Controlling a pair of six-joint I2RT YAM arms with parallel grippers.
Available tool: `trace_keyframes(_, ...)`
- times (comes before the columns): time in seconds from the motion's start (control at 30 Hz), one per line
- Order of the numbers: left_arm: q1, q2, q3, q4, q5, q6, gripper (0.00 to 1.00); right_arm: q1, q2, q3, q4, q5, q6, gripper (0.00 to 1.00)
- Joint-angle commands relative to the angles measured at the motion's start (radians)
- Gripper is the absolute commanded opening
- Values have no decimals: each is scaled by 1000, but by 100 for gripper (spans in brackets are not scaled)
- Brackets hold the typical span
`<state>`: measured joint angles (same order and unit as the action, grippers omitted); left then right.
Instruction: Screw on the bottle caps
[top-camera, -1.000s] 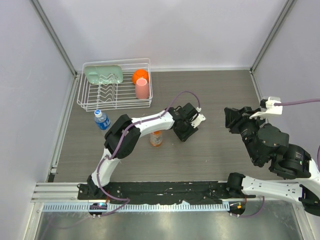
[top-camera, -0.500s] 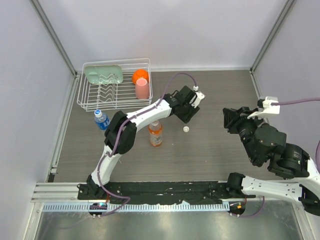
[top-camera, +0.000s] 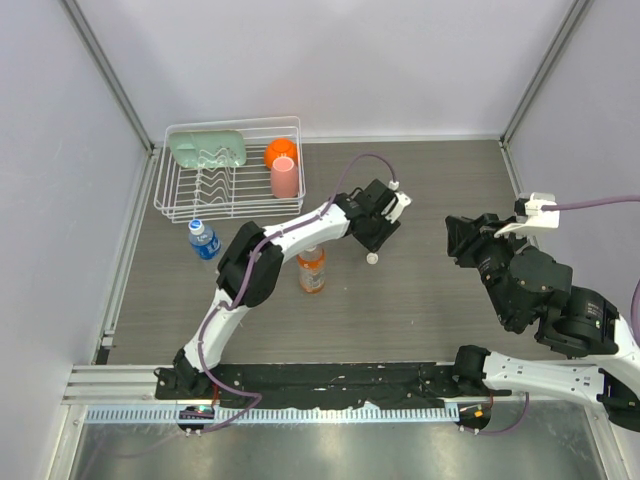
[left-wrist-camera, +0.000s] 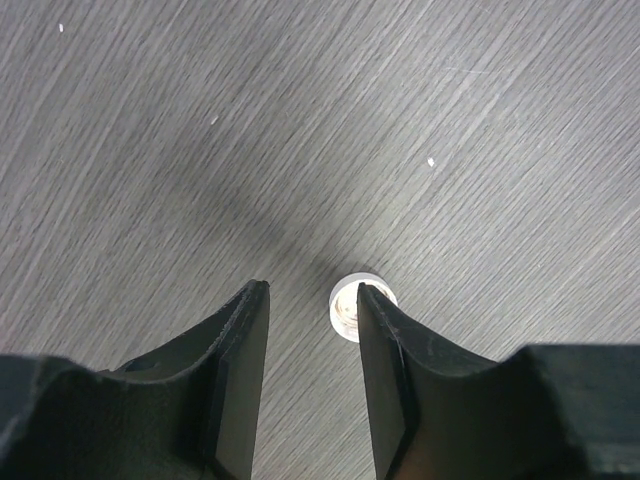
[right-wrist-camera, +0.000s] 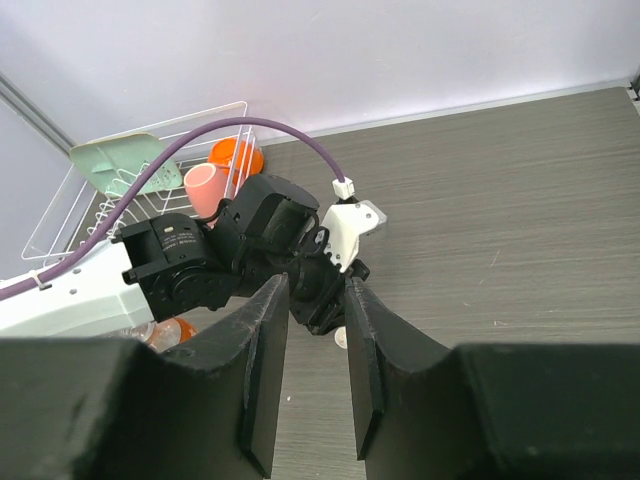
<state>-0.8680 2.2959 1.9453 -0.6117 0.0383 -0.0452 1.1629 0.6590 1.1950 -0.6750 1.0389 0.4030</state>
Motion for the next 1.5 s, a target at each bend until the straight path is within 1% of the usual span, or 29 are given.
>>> trace_keyframes(0.0, -2, 2, -11, 12, 3, 7, 43, 3, -1, 5, 25, 26, -1, 35)
trace_keyframes(0.23, -2, 0, -66, 29, -29, 30, 43, 3, -6, 2, 17, 27, 3, 35)
trace_keyframes(0.57, -9, 7, -80, 47, -12, 24, 42, 3, -2, 0, 15, 29, 7, 35)
trace_keyframes(0.63, -15, 14, -88, 52, -12, 25, 38, 3, -2, -2, 14, 29, 7, 35)
trace_keyframes(0.73, -25, 23, -91, 53, -11, 27, 26, 3, -2, -2, 14, 27, 8, 35)
trace_keyframes(0.77, -25, 30, -91, 53, -11, 28, 17, 3, -4, -2, 12, 29, 10, 35)
trace_keyframes(0.87, -28, 36, -95, 53, -9, 28, 8, 3, -7, 2, 5, 29, 16, 35)
trace_keyframes(0.93, -28, 34, -95, 55, -6, 30, 5, 3, -10, 2, 2, 29, 19, 35)
trace_keyframes(0.97, -28, 34, -97, 53, -2, 30, 1, 3, -10, 2, 0, 29, 22, 35)
trace_keyframes(1.07, -29, 11, -100, 52, 2, 28, 0, 3, -7, -2, -1, 38, 25, 35)
trace_keyframes(1.17, -29, -68, -98, 26, 0, 36, 0, 3, 1, 11, -1, 49, 37, 35)
trace_keyframes(1.3, -28, -268, -135, 6, -29, 41, 0, 3, 16, 47, -3, 82, 101, 36)
trace_keyframes(1.33, -28, -388, -153, 21, -63, 79, 0, 3, 16, 58, -3, 85, 129, 38)
trace_keyframes(1.37, -28, -448, -178, 41, -81, 91, 0, 3, 16, 61, -1, 87, 179, 41)
trace_keyframes(1.4, -29, -523, -240, 64, -122, 112, 0, 3, 14, 63, 2, 89, 212, 43)
trace_keyframes(1.43, -29, -643, -262, 94, -142, 134, 0, 3, 16, 63, 5, 87, 242, 44)
trace_keyframes(1.47, -29, -686, -258, 70, -168, 174, 0, 3, 13, 60, 11, 79, 293, 46)
